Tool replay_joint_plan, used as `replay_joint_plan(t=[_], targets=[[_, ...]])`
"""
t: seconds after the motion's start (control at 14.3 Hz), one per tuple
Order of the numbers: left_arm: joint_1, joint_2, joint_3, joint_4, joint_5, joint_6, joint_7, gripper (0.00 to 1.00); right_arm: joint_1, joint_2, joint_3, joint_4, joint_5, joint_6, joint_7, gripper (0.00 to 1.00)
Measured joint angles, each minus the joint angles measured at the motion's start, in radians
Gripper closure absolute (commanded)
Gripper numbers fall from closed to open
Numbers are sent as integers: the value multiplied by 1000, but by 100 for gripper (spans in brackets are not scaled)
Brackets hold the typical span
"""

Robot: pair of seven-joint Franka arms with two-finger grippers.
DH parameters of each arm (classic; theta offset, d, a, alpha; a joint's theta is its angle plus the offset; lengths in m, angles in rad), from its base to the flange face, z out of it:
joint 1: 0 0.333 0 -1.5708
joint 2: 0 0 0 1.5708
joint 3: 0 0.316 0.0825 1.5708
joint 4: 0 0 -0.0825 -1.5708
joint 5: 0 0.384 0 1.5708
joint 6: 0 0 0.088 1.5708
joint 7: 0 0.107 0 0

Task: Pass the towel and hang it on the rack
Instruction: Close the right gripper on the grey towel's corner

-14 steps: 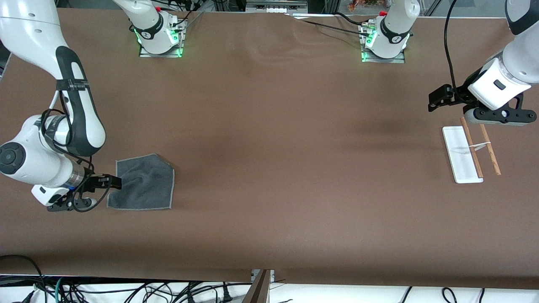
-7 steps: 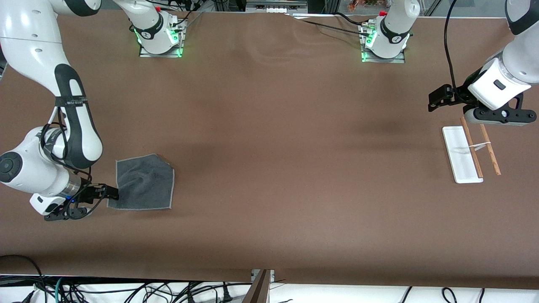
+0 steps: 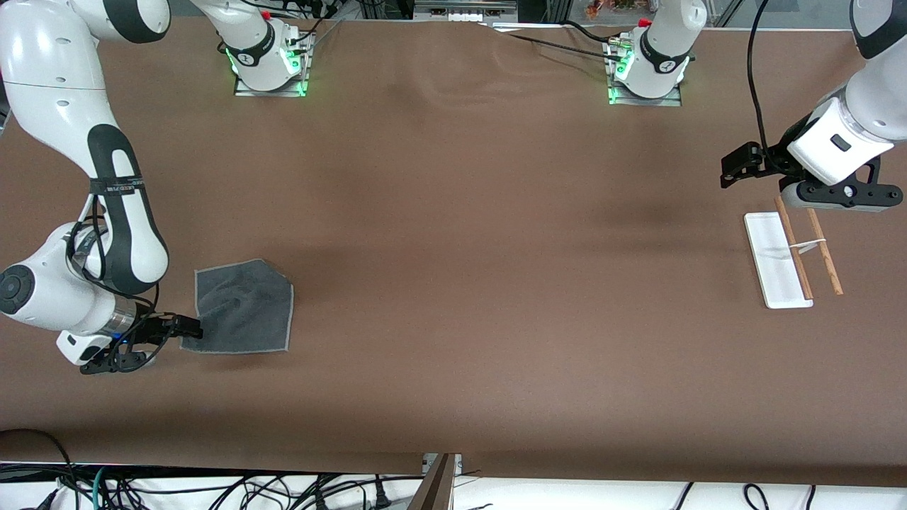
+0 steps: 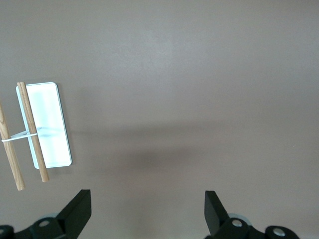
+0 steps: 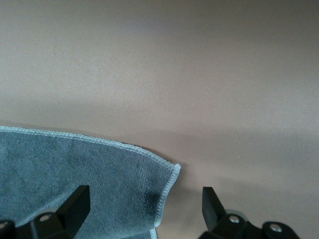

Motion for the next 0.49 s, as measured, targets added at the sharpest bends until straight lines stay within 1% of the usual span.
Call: replay_joint_plan(t=[0.35,0.49], targets=[[0,0,0,0,0,0,0,0,-15,15,0,0,17,4,-7,2],[0,0,0,0,0,0,0,0,-15,25,1,0,34,17,-11,6]])
